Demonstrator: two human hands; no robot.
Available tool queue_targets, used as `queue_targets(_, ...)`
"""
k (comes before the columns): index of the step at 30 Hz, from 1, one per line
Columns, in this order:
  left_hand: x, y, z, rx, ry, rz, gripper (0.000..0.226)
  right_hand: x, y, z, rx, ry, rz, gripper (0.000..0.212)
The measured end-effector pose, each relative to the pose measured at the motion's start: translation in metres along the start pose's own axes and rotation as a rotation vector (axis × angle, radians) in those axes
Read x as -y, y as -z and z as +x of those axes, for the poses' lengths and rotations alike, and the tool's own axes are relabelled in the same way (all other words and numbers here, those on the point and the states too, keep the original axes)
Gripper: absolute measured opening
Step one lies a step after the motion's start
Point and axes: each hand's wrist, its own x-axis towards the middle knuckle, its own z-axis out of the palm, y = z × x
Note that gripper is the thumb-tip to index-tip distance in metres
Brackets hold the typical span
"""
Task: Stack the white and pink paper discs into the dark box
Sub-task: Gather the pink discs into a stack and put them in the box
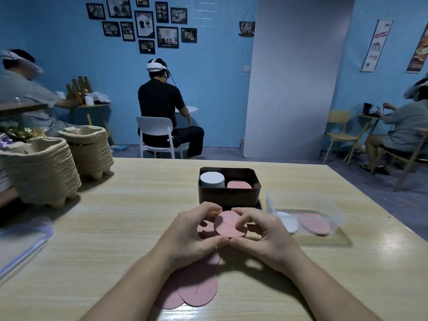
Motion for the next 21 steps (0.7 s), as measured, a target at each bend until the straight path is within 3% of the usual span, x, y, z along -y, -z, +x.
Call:
queue_targets(14,0.0035,0.0038,-0.0016,0.049,-0.015,0.003,0.063,0.0016,0.0017,-0.0020,0.129,0.031,-0.208,0.025)
queue_targets(21,0.0022,0.0044,-0.0007,0.063,-0.012,0.009,0.059,0.0019,0.0029,-0.0012,0.117,0.029,-0.146,0.024)
